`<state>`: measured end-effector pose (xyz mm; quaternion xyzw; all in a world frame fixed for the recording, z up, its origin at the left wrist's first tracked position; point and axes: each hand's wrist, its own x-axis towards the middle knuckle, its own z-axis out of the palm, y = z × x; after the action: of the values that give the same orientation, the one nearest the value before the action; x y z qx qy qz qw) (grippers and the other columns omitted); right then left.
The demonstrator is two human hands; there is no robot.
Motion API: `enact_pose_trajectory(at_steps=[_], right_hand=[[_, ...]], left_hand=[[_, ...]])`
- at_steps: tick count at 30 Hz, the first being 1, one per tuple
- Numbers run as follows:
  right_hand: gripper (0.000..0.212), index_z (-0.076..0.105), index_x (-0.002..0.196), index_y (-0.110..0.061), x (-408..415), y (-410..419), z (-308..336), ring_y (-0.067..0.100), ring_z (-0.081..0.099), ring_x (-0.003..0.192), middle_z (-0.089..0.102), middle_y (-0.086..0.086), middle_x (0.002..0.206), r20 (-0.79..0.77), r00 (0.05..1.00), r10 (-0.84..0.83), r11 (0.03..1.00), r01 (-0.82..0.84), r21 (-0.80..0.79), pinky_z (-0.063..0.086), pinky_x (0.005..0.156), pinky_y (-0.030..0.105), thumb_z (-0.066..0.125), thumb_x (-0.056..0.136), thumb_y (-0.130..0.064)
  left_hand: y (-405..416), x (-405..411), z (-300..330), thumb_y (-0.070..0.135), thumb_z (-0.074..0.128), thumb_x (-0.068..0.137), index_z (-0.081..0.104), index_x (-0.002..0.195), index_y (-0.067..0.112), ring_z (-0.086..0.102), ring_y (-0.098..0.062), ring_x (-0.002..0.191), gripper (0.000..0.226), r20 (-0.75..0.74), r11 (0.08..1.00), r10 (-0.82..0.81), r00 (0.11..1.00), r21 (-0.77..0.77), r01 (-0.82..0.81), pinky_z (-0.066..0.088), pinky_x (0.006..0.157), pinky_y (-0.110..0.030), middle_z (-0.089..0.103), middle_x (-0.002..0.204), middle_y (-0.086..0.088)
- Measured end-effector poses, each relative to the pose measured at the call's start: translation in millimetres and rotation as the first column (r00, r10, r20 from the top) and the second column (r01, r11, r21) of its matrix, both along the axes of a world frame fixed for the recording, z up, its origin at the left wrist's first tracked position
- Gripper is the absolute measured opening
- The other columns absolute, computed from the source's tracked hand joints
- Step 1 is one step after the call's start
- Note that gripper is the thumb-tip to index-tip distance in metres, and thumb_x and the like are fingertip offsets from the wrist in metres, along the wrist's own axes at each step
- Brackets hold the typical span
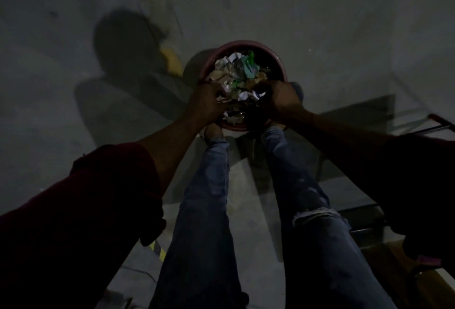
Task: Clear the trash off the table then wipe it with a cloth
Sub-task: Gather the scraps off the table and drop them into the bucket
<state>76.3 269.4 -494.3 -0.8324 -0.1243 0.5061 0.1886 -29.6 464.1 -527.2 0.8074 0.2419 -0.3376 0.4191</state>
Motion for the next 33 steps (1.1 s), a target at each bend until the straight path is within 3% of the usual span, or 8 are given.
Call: enact_pose_trajectory(at_steps=[3, 7, 10, 12, 16, 19, 27, 33], right_hand=[[0.054, 0.073, 0.117, -0.014, 1.8, -7.3, 29.7, 0.031, 0.071, 0.104, 0.076, 0.012, 0.114, 0.066, 0.995, 0.071, 0.997, -0.070, -0.014, 0.052, 0.084, 0.028, 0.055, 0.085, -0.053], [0.073, 0.071, 0.111, -0.011, -2.0, -30.1, 66.0, 0.035, 0.072, 0.099, 0.075, 0.015, 0.109, 0.086, 0.995, 0.055, 0.998, -0.056, 0.001, 0.058, 0.081, 0.044, 0.039, 0.077, -0.068], [0.039, 0.074, 0.112, -0.011, -1.1, -8.5, 188.3, 0.040, 0.072, 0.097, 0.076, 0.020, 0.106, 0.147, 0.989, 0.014, 1.000, -0.017, 0.014, 0.058, 0.078, 0.042, 0.064, 0.090, -0.041], [0.026, 0.074, 0.108, -0.007, -11.5, -8.6, 250.8, 0.044, 0.071, 0.093, 0.076, 0.023, 0.101, 0.205, 0.978, -0.034, 0.998, 0.025, 0.050, 0.052, 0.076, 0.040, 0.067, 0.091, -0.025], [0.025, 0.074, 0.110, -0.003, -47.9, -15.1, 341.2, 0.037, 0.071, 0.094, 0.076, 0.019, 0.105, 0.244, 0.959, -0.144, 0.989, 0.134, 0.060, 0.041, 0.074, 0.023, 0.066, 0.088, -0.014], [0.027, 0.075, 0.114, -0.012, -85.9, -20.9, 390.8, 0.029, 0.074, 0.096, 0.078, 0.009, 0.106, 0.228, 0.939, -0.256, 0.967, 0.248, 0.064, 0.051, 0.079, 0.027, 0.073, 0.087, -0.020], [0.031, 0.071, 0.122, -0.015, -192.6, -64.6, 460.3, 0.021, 0.074, 0.094, 0.077, 0.005, 0.113, 0.241, 0.757, -0.607, 0.795, 0.585, 0.164, 0.056, 0.083, 0.030, 0.068, 0.094, -0.026], [0.029, 0.074, 0.117, -0.014, -263.3, -146.4, 477.8, 0.021, 0.074, 0.099, 0.078, 0.005, 0.109, 0.331, 0.565, -0.755, 0.641, 0.743, 0.193, 0.055, 0.084, 0.030, 0.071, 0.091, -0.025]], left_hand=[[5.1, 3.1, 37.4, 0.028, 0.066, 0.070, 0.072, 0.094, -0.004, 0.068, -0.041, 0.095, 0.040, -0.095, 0.998, -0.067, 0.993, 0.004, 0.068, 0.049, 0.074, -0.036, 0.071, 0.100, -0.027], [6.3, 12.3, 112.5, 0.032, 0.055, 0.074, 0.073, 0.087, 0.002, 0.067, -0.041, 0.096, 0.037, -0.099, 0.992, -0.114, 0.989, -0.066, 0.108, 0.057, 0.085, -0.045, 0.072, 0.098, -0.026], [5.4, 22.3, 185.2, 0.015, 0.069, 0.084, 0.072, 0.101, 0.006, 0.068, -0.035, 0.101, 0.020, -0.074, 0.986, -0.164, 0.984, -0.022, 0.163, 0.057, 0.084, -0.042, 0.073, 0.107, -0.018], [6.4, 22.7, 233.3, 0.013, 0.070, 0.084, 0.073, 0.102, 0.006, 0.068, -0.036, 0.101, 0.020, -0.033, 0.980, -0.195, 0.980, 0.023, 0.196, 0.056, 0.081, -0.040, 0.074, 0.105, -0.017], [15.9, 17.3, 320.4, 0.024, 0.074, 0.085, 0.072, 0.112, 0.012, 0.067, -0.032, 0.108, 0.029, 0.016, 0.967, -0.242, 0.970, 0.083, 0.240, 0.050, 0.083, -0.032, 0.074, 0.115, -0.012], [20.3, 4.4, 380.5, 0.025, 0.073, 0.083, 0.074, 0.111, 0.016, 0.068, -0.030, 0.105, 0.029, 0.053, 0.955, -0.287, 0.957, 0.097, 0.281, 0.051, 0.081, -0.032, 0.075, 0.112, -0.010], [-4.9, -32.5, 467.3, 0.048, 0.054, 0.066, 0.075, 0.106, 0.020, 0.071, -0.026, 0.100, 0.053, 0.074, 0.870, -0.490, 0.869, 0.108, 0.482, 0.056, 0.083, -0.032, 0.076, 0.110, -0.004], [-87.5, -53.8, 494.7, 0.025, 0.073, 0.084, 0.076, 0.109, 0.017, 0.069, -0.027, 0.106, 0.026, 0.142, 0.719, -0.694, 0.705, 0.186, 0.670, 0.049, 0.081, -0.027, 0.075, 0.113, -0.006]])
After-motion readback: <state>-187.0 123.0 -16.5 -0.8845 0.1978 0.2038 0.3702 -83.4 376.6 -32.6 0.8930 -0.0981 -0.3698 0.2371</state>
